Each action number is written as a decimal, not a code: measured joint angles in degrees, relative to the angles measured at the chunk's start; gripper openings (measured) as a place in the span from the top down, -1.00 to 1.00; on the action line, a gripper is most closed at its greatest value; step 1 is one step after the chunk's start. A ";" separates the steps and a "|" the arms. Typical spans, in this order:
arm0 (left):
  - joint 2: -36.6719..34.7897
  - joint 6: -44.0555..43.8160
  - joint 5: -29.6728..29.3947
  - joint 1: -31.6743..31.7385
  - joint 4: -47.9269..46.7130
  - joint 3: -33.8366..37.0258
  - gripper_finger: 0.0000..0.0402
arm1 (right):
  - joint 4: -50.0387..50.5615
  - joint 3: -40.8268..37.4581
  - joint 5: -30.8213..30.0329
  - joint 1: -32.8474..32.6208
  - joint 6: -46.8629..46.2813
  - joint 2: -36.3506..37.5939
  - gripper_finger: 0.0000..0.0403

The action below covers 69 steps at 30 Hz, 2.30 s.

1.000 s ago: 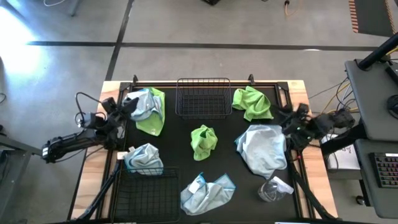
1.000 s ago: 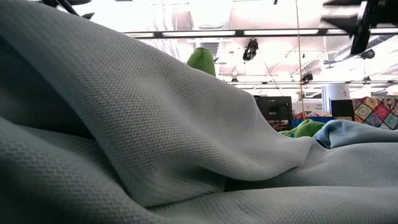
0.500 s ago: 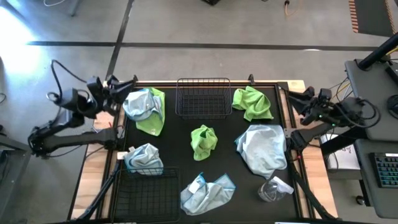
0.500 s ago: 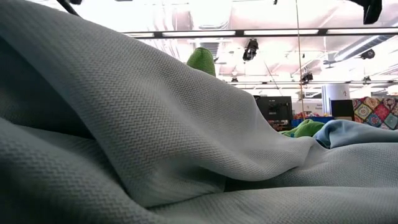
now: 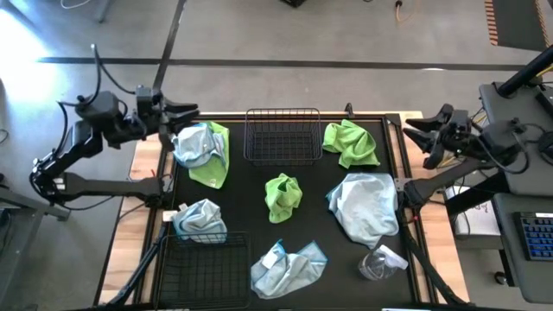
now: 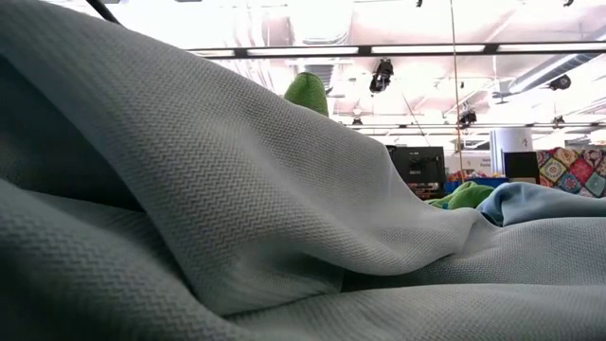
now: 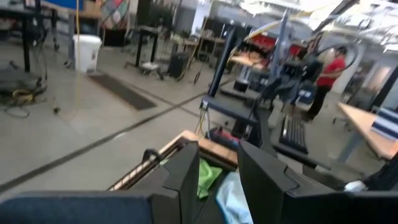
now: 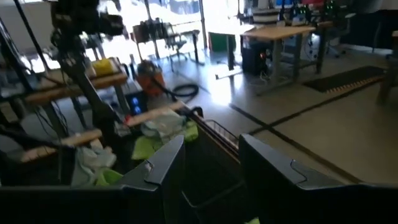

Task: Sort microfiber towel by color & place in baskets
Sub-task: Put the green microfiber towel into the top black wire basket

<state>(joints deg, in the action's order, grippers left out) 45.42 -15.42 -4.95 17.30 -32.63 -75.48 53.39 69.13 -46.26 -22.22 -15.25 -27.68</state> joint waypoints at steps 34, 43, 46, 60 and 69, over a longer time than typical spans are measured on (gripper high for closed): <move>1.16 28.43 0.02 0.04 -7.79 0.19 0.53 | 36.64 24.01 -10.25 2.73 -8.08 -21.55 0.28; 1.88 31.85 -2.96 0.04 -4.06 0.24 0.53 | 36.63 23.17 -15.29 2.93 -5.21 -21.55 0.28; 2.78 30.74 -6.10 0.07 -0.93 0.24 0.53 | 36.63 22.83 -15.32 2.93 -4.82 -21.53 0.28; 8.85 28.09 -6.16 0.04 4.13 0.26 0.53 | 36.56 22.64 -3.55 2.93 1.79 -21.90 0.28; 12.09 29.93 -6.10 0.04 6.95 0.28 0.53 | 36.43 19.69 -3.23 5.15 1.80 -23.48 0.28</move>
<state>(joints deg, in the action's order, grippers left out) 57.52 14.51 -11.05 17.34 -25.68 -75.20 89.82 88.83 -49.49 -17.07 -13.45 -51.16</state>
